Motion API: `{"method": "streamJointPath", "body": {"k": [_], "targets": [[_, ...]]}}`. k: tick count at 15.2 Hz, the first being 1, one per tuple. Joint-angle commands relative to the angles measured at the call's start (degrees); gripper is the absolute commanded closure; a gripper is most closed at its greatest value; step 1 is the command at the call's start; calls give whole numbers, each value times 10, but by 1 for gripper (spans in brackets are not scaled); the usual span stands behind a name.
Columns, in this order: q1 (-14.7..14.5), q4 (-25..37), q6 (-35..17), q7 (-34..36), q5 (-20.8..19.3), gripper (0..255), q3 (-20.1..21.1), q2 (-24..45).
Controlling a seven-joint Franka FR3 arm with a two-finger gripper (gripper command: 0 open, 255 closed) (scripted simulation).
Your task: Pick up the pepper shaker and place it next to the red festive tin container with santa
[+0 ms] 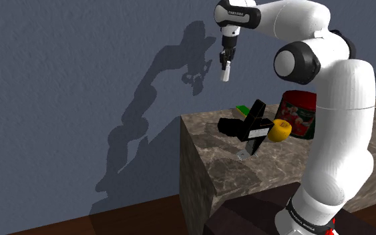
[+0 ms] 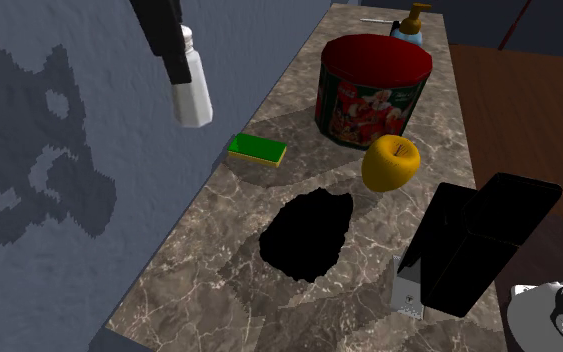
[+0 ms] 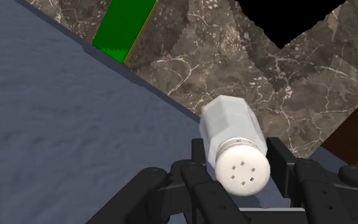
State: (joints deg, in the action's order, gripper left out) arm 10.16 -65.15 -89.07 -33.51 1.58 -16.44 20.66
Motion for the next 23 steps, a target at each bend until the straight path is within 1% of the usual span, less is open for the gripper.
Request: {"method": "streamJointPath", "body": {"k": [1,3,6,11,17,23], "targets": [[-2,-69,-21,-9,-11,255,-6,-50],[-3,-137,-41,-16,-24,255,-10,-100],[-1,-222,-63,-27,-43,255,-18,-167],[11,-335,-83,-48,-73,255,-30,-266],[34,-437,-89,-79,-110,255,-46,-372],[65,-511,-79,-118,-147,255,-68,-466]]}}
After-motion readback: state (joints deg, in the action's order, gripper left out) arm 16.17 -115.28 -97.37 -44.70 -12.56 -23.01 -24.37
